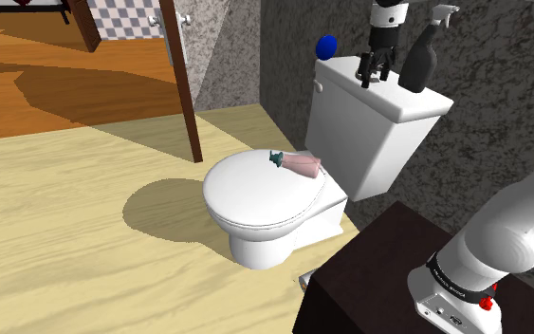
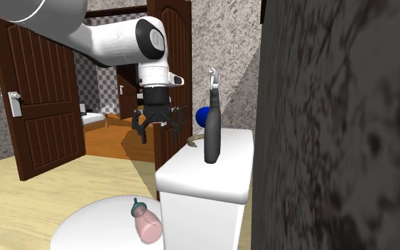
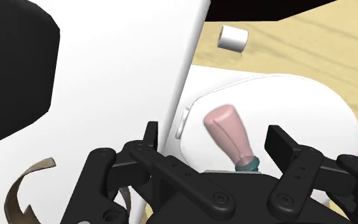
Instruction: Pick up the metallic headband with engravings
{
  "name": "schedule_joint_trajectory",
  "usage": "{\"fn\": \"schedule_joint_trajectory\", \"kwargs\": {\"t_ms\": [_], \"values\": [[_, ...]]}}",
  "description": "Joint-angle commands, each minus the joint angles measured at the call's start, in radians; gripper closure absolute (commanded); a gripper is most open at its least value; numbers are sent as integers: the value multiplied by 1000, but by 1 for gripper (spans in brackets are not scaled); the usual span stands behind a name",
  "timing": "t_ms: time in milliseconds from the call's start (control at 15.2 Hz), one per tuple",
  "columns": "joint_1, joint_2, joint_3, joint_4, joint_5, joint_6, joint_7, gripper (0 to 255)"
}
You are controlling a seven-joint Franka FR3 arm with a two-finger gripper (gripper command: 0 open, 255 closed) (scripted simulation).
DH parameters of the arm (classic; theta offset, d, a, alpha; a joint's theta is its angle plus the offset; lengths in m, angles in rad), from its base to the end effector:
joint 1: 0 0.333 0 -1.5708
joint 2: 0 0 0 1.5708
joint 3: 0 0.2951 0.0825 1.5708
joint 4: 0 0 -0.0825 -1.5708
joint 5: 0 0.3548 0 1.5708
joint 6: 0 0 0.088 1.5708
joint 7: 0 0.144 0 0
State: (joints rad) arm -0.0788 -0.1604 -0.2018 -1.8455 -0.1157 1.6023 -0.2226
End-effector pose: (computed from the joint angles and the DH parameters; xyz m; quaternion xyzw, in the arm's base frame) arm 0.4484 -0.1514 0.5270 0.9980 -0.0227 -0.0518 0.0298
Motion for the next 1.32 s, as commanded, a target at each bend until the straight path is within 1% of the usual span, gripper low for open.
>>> {"fn": "schedule_joint_trajectory", "kwargs": {"t_ms": [0, 264, 462, 528, 990, 1122, 1188, 1254], "values": [[-10, 75, -18, 97, 14, -18, -24, 0], [-39, 239, -50, 304, 54, -56, -74, 0], [-73, 377, -69, 492, 95, -105, -111, 0], [-81, 403, -71, 530, 103, -116, -117, 0], [-74, 377, -68, 399, 96, -11, -107, 0], [-74, 375, -68, 389, 95, -2, -107, 0], [-74, 375, -68, 387, 95, -1, -107, 255], [-73, 374, -68, 386, 95, 0, -106, 255]]}}
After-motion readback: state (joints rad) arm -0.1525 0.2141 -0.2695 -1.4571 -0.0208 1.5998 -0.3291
